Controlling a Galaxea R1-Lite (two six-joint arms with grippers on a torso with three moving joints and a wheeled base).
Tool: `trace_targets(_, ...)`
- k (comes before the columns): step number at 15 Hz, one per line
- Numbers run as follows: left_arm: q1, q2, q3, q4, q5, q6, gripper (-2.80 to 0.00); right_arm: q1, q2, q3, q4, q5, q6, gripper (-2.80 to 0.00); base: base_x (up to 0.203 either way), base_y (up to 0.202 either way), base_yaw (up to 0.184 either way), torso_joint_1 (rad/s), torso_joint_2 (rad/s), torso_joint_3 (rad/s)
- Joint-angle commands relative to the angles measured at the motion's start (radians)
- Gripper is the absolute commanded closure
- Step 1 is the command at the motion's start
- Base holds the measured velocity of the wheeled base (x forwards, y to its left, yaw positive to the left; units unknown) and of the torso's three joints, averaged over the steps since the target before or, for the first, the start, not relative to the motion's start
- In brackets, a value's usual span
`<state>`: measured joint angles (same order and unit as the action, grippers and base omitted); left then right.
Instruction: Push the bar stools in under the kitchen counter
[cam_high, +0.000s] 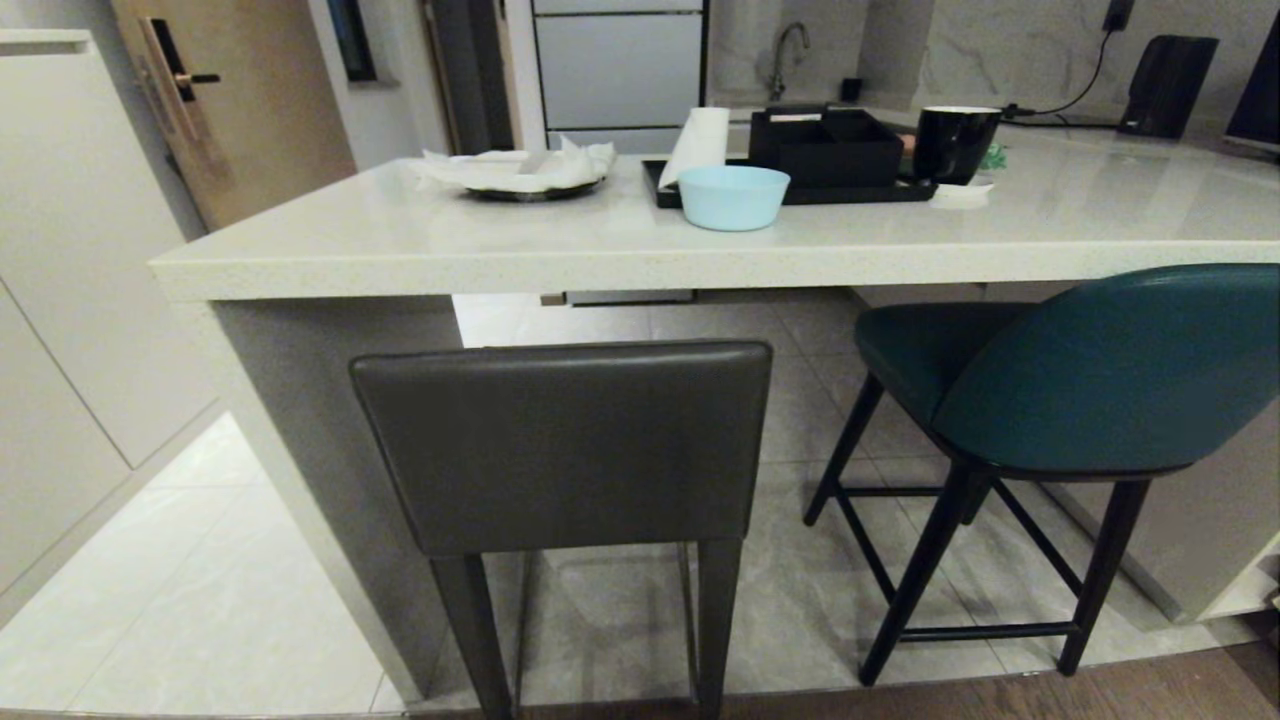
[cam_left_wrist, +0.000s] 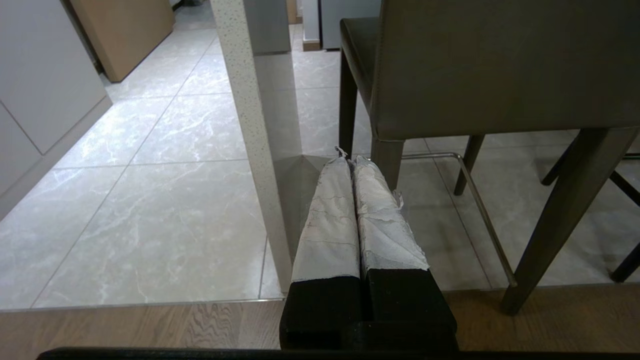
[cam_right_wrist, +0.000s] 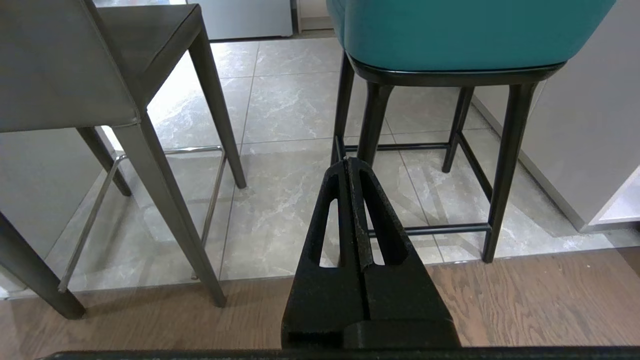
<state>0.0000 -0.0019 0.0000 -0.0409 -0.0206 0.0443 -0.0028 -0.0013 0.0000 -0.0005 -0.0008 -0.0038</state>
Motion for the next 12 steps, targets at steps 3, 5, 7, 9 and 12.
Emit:
trace_targets(3, 0.0, 0.002, 0.02, -0.001, -0.001, 0.0, 0.0, 0.001, 0.001, 0.0, 0.0, 0.0, -0.001, 0.0, 0.0, 0.0, 0.0, 0.054, -0.15, -0.112)
trace_targets(5, 0.0, 0.002, 0.019, -0.001, -0.001, 0.0, 0.0, 0.0, 0.001, 0.0, 0.0, 0.001, 0.0, 0.0, 0.0, 0.0, 0.0, 0.135, -0.39, -0.258)
trace_targets(7, 0.0, 0.002, 0.019, -0.001, -0.001, 0.0, 0.0, 0.0, 0.001, 0.0, 0.0, -0.001, -0.001, 0.0, 0.0, 0.0, 0.0, 0.161, -0.44, -0.283)
trace_targets(9, 0.0, 0.002, 0.02, -0.001, -0.001, 0.0, 0.0, 0.001, 0.001, 0.0, -0.001, 0.001, -0.001, 0.0, 0.0, 0.0, 0.0, 0.175, -0.46, -0.286)
trace_targets(12, 0.0, 0.002, 0.02, -0.001, -0.001, 0.0, 0.0, 0.0, 0.001, 0.0, -0.001, -0.001, -0.001, 0.0, 0.0, 0.0, 0.0, 0.186, -0.47, -0.278)
